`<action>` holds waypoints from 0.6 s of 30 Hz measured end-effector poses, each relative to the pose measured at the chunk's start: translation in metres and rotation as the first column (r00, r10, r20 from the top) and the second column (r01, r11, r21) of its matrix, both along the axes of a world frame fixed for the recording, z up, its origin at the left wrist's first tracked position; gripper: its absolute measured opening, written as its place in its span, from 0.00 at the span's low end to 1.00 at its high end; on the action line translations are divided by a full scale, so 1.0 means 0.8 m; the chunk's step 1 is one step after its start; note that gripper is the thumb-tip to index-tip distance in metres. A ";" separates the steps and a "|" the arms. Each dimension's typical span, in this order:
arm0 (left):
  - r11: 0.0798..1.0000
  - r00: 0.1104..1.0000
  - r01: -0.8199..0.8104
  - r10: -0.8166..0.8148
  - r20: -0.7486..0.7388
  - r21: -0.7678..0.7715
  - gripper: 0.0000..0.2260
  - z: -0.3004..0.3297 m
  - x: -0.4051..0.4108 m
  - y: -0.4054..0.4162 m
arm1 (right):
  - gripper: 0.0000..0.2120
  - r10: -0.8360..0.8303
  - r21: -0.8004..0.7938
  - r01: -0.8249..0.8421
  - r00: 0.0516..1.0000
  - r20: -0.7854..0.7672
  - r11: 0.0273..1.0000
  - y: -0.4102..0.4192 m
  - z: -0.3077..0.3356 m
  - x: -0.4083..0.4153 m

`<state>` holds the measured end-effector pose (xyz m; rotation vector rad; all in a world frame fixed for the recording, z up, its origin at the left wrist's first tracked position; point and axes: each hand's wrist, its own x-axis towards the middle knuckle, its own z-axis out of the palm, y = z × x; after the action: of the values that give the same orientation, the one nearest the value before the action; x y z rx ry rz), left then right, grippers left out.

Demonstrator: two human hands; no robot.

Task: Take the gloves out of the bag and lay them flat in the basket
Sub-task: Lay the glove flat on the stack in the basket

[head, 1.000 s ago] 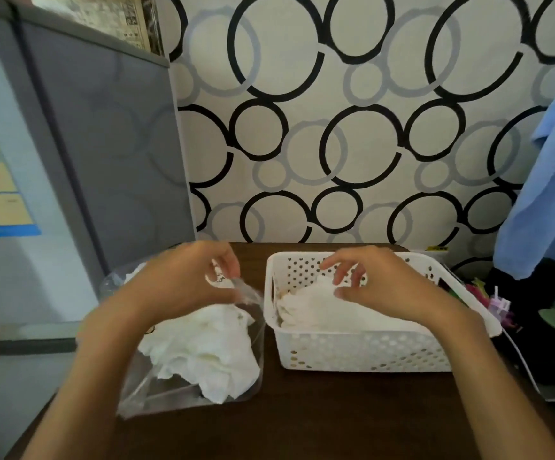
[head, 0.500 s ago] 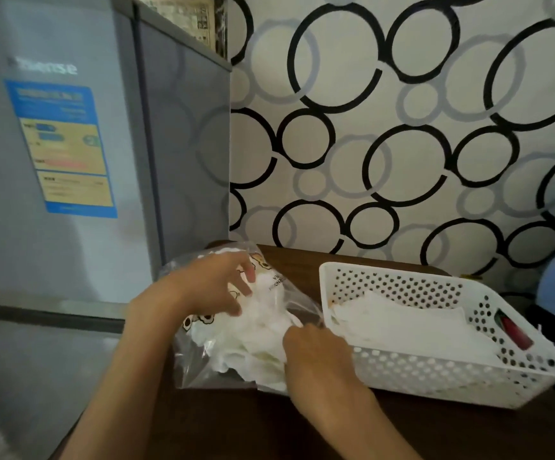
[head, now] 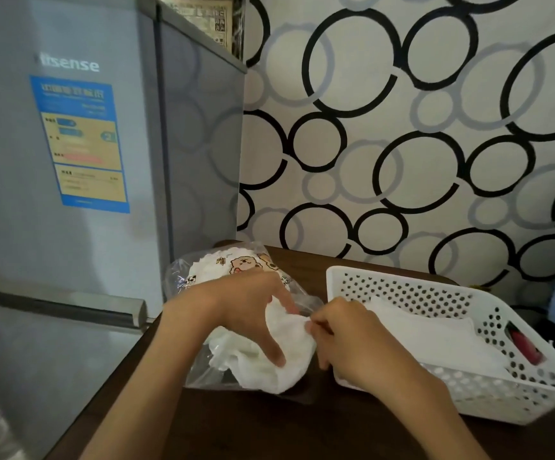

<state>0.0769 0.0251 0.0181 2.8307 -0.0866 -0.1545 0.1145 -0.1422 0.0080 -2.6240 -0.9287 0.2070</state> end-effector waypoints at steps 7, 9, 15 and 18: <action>0.955 0.961 -0.196 0.142 0.237 0.224 0.18 -0.020 0.018 -0.015 | 0.05 -0.076 0.111 0.075 0.997 0.007 0.991 -0.007 0.012 0.014; 0.956 0.955 -0.204 0.147 0.257 0.212 0.18 -0.021 0.019 -0.016 | 0.05 -0.093 0.126 0.097 0.995 -0.036 0.987 -0.016 0.016 0.022; 0.966 0.955 -0.207 0.166 0.248 0.152 0.19 -0.020 0.019 -0.012 | 0.08 -0.048 0.273 0.103 0.979 -0.199 0.957 -0.032 0.021 0.039; 0.975 0.960 -0.214 0.199 0.195 0.060 0.19 -0.019 0.017 -0.002 | 0.10 -0.048 0.348 0.133 0.969 -0.241 0.928 -0.030 0.019 0.043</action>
<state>0.0903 0.0237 0.0031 2.9042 0.1782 0.1601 0.1487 -0.1666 0.0229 -2.2390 -0.6887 0.2780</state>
